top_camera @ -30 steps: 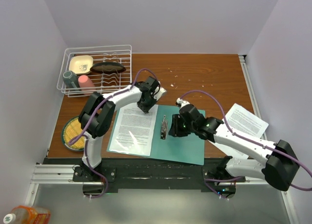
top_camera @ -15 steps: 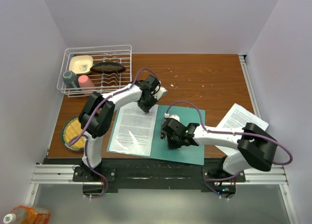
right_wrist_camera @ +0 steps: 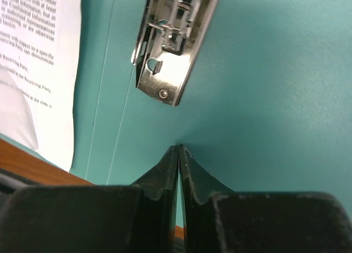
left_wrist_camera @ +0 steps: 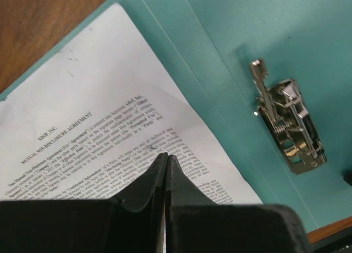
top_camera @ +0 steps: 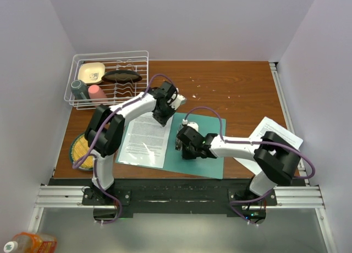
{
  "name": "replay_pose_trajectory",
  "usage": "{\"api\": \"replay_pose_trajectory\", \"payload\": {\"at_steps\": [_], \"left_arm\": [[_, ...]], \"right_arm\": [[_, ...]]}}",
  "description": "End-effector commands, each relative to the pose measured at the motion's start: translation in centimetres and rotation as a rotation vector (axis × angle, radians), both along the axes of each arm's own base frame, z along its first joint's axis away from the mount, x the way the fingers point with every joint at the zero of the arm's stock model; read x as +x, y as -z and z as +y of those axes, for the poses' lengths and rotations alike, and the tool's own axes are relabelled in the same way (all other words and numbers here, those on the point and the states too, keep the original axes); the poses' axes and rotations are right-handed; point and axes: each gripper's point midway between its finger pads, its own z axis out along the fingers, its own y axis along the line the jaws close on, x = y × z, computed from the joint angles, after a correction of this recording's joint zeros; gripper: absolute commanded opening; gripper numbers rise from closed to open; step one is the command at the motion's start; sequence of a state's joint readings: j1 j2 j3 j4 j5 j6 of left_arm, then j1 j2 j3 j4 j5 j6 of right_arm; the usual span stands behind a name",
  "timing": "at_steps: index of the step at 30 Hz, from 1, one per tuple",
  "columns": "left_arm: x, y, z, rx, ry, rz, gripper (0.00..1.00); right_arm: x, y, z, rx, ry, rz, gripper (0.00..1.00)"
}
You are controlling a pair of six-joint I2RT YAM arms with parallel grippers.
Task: Put the files into the folder
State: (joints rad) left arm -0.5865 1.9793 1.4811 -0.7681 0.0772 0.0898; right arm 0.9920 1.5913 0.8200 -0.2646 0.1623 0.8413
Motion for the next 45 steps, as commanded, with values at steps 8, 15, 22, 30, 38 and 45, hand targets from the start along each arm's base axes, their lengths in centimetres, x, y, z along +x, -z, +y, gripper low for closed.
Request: {"api": "replay_pose_trajectory", "payload": {"at_steps": [8,15,22,30,38,45], "left_arm": [[-1.7,0.5,0.4,-0.038,0.034,0.026,0.04],[-0.2,-1.3,0.4,-0.035,0.038,-0.03,0.03],[3.8,-8.2,-2.4,-0.154,0.026,-0.157,0.05],[4.6,-5.5,-5.7,-0.172,0.033,-0.094,0.05],[3.5,-4.2,-5.6,-0.164,0.047,-0.073,0.04],[2.0,-3.2,-4.7,-0.159,0.049,-0.049,0.04]], "right_arm": [[3.3,2.3,-5.9,-0.16,0.089,0.017,0.08],[4.0,-1.8,-4.6,-0.047,0.114,-0.039,0.26],[6.4,-7.4,-14.7,-0.281,0.566,-0.179,0.45],[5.6,-6.3,-25.7,-0.473,1.03,-0.1,0.53],[7.4,-7.0,-31.3,-0.374,1.314,-0.106,0.59],[9.3,-3.0,-35.1,-0.284,1.376,0.107,0.58]]}}
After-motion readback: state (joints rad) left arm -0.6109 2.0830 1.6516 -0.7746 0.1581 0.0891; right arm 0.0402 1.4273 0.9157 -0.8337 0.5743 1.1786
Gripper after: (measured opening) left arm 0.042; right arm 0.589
